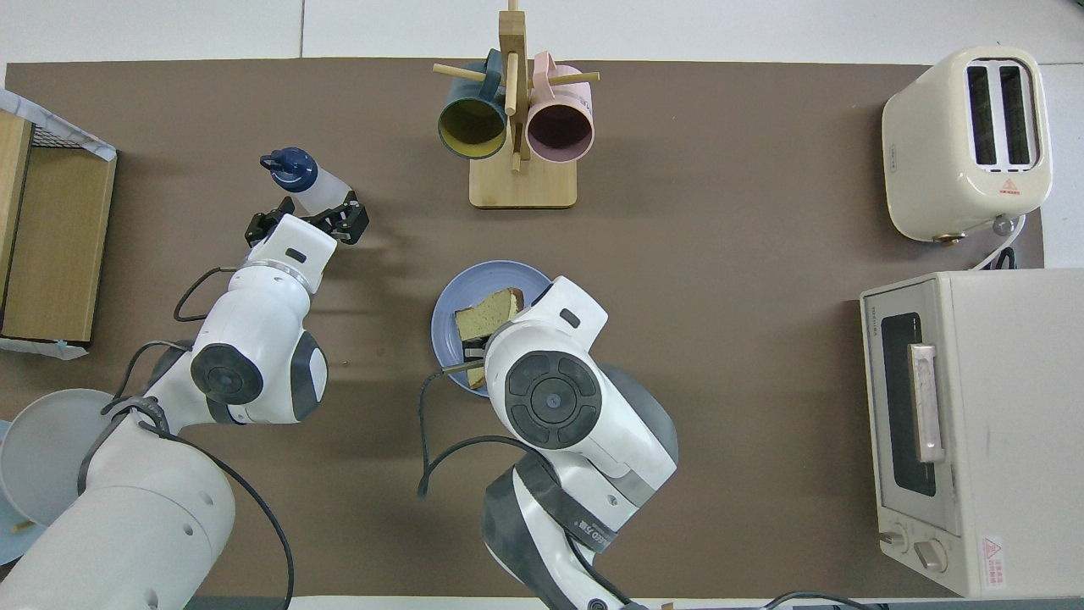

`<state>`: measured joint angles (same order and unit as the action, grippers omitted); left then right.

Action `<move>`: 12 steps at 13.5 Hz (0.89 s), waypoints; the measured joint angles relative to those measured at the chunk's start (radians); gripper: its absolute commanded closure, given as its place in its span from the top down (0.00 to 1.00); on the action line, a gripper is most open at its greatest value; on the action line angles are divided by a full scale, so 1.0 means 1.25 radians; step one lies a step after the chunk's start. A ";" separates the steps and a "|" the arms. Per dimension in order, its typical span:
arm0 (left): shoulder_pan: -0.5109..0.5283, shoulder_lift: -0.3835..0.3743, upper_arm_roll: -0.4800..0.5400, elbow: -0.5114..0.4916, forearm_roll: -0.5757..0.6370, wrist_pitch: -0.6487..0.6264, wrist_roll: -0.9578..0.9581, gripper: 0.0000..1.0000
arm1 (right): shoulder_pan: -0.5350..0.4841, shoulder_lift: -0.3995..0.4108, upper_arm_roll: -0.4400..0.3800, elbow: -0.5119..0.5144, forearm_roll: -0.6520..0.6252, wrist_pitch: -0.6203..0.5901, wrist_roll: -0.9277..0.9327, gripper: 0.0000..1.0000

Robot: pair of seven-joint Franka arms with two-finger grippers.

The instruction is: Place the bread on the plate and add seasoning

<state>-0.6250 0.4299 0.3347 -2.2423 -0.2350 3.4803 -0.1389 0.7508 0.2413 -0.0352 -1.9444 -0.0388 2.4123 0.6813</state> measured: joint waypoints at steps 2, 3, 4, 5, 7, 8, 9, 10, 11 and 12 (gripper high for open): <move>0.000 0.009 0.002 0.016 0.000 0.000 0.000 1.00 | -0.005 -0.005 -0.001 -0.022 0.000 0.000 0.000 0.00; 0.000 0.014 0.003 0.024 -0.001 0.000 0.000 1.00 | -0.007 -0.008 -0.001 -0.032 0.000 0.000 0.000 0.00; 0.000 0.021 0.004 0.031 -0.002 0.000 0.000 1.00 | -0.010 -0.010 -0.001 -0.039 0.000 0.001 0.000 0.00; 0.000 0.029 0.004 0.037 -0.008 0.000 0.000 1.00 | -0.013 -0.012 -0.001 -0.043 0.000 0.001 0.000 0.00; 0.000 0.047 0.005 0.057 -0.020 0.000 0.000 1.00 | -0.019 -0.016 -0.002 -0.046 0.000 0.001 0.000 0.00; 0.000 0.052 0.006 0.064 -0.021 0.000 0.000 1.00 | -0.021 -0.018 -0.002 -0.047 -0.005 0.001 0.004 0.00; 0.001 0.056 0.006 0.069 -0.021 0.000 0.000 1.00 | -0.021 -0.019 -0.003 -0.048 -0.022 0.001 0.024 0.00; 0.001 0.059 0.007 0.072 -0.021 0.000 0.000 1.00 | -0.020 -0.020 -0.003 -0.048 -0.052 0.001 0.061 0.00; 0.001 0.060 0.008 0.073 -0.021 0.000 0.000 1.00 | -0.020 -0.020 -0.002 -0.048 -0.076 0.001 0.098 0.00; 0.001 0.061 0.008 0.073 -0.021 0.000 0.000 1.00 | -0.020 -0.020 -0.002 -0.049 -0.087 0.001 0.123 0.00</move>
<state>-0.6239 0.5066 0.3448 -2.1507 -0.2617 3.4804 -0.1389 0.7257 0.2167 -0.0373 -2.0060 -0.1482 2.4135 0.8347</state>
